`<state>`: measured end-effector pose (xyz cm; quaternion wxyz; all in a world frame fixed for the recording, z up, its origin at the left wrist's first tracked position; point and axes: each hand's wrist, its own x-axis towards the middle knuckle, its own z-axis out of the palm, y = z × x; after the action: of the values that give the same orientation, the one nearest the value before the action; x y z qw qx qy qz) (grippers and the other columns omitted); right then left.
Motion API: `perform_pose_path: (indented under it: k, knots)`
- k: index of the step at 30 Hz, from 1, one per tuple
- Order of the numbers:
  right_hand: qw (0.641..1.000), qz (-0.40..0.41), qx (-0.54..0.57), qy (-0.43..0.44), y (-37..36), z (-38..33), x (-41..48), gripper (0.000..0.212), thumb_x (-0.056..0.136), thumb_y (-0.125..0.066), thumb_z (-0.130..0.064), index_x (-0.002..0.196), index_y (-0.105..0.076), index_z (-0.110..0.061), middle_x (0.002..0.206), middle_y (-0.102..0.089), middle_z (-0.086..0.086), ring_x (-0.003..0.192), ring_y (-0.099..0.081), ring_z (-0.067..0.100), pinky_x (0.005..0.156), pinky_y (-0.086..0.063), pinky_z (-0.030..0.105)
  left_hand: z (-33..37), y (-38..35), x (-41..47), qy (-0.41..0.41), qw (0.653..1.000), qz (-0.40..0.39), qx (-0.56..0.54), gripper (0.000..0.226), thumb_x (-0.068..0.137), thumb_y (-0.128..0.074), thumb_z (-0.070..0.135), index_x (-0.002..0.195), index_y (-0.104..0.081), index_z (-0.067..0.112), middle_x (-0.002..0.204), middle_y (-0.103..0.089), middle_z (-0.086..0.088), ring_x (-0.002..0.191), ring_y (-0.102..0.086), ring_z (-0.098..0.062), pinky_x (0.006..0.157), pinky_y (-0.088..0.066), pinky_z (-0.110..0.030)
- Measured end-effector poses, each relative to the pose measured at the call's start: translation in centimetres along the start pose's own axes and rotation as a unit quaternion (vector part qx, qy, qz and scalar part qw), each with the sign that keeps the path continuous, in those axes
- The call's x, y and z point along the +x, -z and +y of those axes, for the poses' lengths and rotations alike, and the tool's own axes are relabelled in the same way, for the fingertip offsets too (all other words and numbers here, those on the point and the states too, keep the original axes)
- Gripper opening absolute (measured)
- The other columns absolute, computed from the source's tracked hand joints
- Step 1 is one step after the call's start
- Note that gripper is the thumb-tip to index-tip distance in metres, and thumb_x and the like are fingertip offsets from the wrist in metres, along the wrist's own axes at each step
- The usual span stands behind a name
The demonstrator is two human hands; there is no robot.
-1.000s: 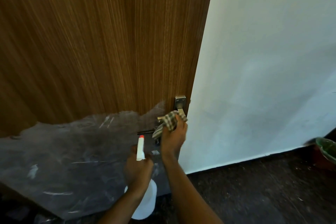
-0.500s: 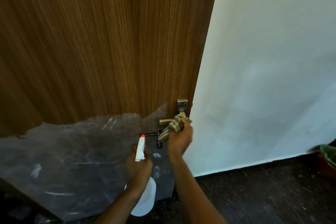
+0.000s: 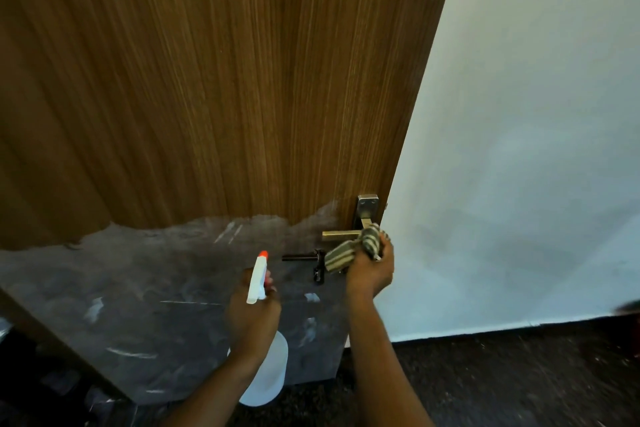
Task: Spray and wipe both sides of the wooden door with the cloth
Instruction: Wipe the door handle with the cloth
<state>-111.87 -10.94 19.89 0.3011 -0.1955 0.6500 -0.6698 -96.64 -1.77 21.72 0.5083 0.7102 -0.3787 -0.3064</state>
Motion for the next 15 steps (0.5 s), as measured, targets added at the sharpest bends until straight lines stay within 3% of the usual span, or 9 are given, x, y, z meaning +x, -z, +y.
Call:
perform_pose_path:
  k: [3,5,7,9,15]
  knots:
    - [0.987,0.026,0.116,-0.110,-0.1,-0.2,0.0,0.035,0.092,-0.065,-0.008,0.124,-0.058,-0.019,0.114,-0.061,0.000,0.098,-0.061,0.018,0.082,-0.053,0.027,0.1,0.6,0.2,-0.003,1.000,0.002,-0.018,0.016,0.084,-0.064,0.009,0.098,-0.065,0.016,0.088,-0.067,-0.002,0.081,-0.061,-0.019,0.068,-0.043,-0.024]
    - [0.955,0.030,0.223,-0.192,-0.3,-0.8,-0.3,0.029,0.095,-0.060,-0.009,0.123,-0.058,-0.016,0.118,-0.064,0.006,0.091,-0.065,0.019,0.068,-0.055,0.026,0.0,1.0,0.6,-0.013,1.000,-0.005,-0.015,0.016,0.083,-0.065,0.010,0.098,-0.065,0.018,0.087,-0.067,0.001,0.080,-0.061,-0.015,0.070,-0.048,-0.025]
    - [0.929,0.006,0.282,-0.238,-0.9,-1.4,-1.1,0.025,0.097,-0.058,-0.009,0.121,-0.058,-0.016,0.116,-0.066,0.009,0.089,-0.067,0.021,0.064,-0.056,0.029,0.2,1.4,0.9,-0.030,0.999,-0.012,-0.003,0.017,0.084,-0.064,0.010,0.096,-0.062,0.022,0.081,-0.064,0.007,0.074,-0.059,-0.010,0.065,-0.047,-0.022]
    - [0.917,-0.036,0.278,-0.284,-2.1,-1.5,-3.2,0.027,0.097,-0.059,-0.012,0.124,-0.055,-0.016,0.112,-0.066,0.009,0.094,-0.068,0.026,0.067,-0.056,0.032,0.4,1.8,1.5,-0.042,0.999,-0.017,0.004,0.022,0.085,-0.063,0.010,0.097,-0.056,0.026,0.077,-0.057,0.014,0.070,-0.055,-0.006,0.063,-0.044,-0.021]
    - [0.905,-0.119,0.263,-0.312,-4.3,-1.2,-6.6,0.020,0.100,-0.052,-0.011,0.119,-0.058,-0.007,0.106,-0.068,0.010,0.095,-0.067,0.024,0.084,-0.055,0.030,0.1,2.6,2.6,-0.047,0.997,-0.052,0.025,0.029,0.084,-0.062,0.009,0.109,-0.059,0.023,0.092,-0.061,0.006,0.084,-0.058,-0.016,0.073,-0.040,-0.025]
